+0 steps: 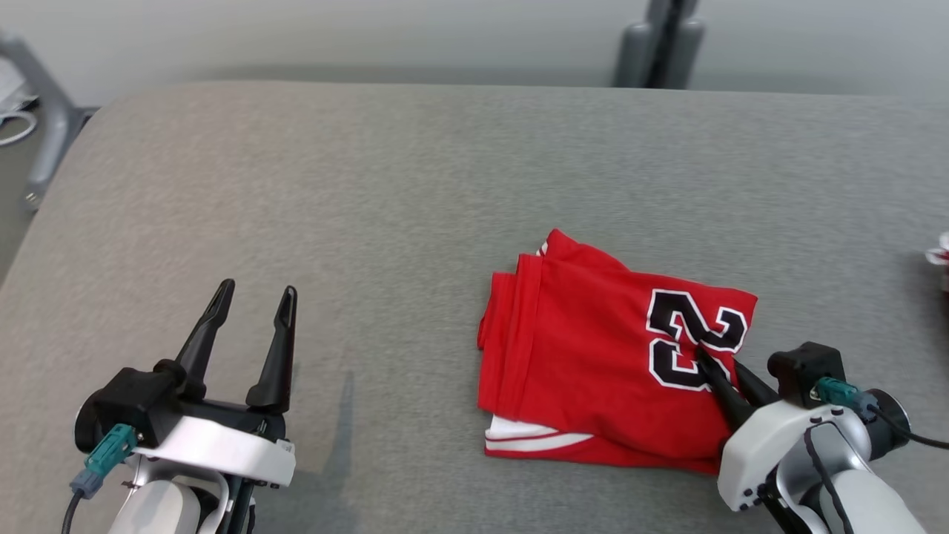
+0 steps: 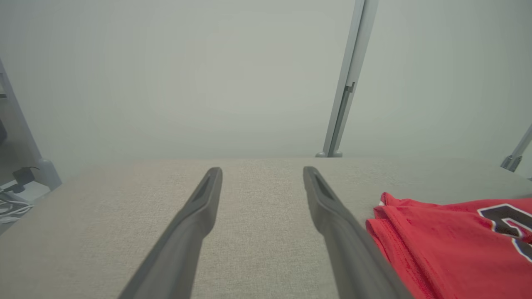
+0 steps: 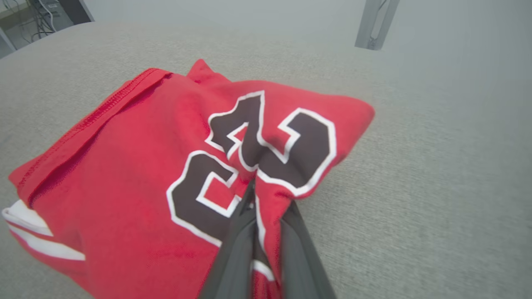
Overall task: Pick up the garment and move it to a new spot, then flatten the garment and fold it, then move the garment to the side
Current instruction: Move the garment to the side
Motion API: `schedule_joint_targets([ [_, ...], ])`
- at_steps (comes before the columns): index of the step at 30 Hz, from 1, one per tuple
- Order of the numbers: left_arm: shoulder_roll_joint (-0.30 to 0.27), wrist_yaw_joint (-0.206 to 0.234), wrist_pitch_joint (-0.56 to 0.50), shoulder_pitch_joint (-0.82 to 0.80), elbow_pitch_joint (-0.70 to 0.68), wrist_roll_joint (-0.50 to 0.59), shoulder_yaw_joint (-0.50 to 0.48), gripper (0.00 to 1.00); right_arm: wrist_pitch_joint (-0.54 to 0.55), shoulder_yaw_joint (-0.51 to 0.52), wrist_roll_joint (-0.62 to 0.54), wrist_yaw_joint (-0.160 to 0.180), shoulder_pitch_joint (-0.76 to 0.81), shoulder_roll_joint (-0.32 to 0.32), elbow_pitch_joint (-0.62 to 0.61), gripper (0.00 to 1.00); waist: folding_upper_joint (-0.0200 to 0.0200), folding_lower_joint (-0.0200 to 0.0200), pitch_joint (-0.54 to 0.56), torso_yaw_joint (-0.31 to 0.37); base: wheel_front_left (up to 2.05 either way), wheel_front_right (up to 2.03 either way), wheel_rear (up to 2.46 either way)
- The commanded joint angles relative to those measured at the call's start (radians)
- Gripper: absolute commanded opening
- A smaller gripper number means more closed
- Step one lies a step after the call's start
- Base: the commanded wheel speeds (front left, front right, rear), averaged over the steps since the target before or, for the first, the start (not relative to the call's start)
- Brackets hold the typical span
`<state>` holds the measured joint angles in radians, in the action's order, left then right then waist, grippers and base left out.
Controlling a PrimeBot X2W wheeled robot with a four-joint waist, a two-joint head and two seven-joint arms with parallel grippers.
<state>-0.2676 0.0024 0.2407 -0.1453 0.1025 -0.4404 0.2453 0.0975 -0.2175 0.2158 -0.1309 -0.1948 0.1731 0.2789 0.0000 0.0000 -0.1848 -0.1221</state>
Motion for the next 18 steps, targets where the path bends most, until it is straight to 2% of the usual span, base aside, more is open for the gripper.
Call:
schedule_joint_targets([
  [1,-0.010,0.007,-0.002,0.012,-0.010,0.004,-0.005,1.00,0.014,-0.005,-0.007,0.000,0.020,0.019,-0.032,0.00,0.0000,0.0000,0.031,0.061,0.00,0.00,0.00],
  [11,-0.029,0.034,-0.034,0.053,-0.077,0.006,-0.003,1.00,0.104,0.028,-0.023,0.000,0.090,0.130,-0.213,0.00,0.0000,0.0000,0.046,0.243,0.00,0.00,0.00],
  [18,-0.045,0.033,-0.054,0.038,-0.114,0.009,0.001,1.00,0.121,0.051,-0.016,0.000,0.044,0.198,-0.249,0.00,0.0000,0.0000,0.010,0.318,0.00,0.00,0.00],
])
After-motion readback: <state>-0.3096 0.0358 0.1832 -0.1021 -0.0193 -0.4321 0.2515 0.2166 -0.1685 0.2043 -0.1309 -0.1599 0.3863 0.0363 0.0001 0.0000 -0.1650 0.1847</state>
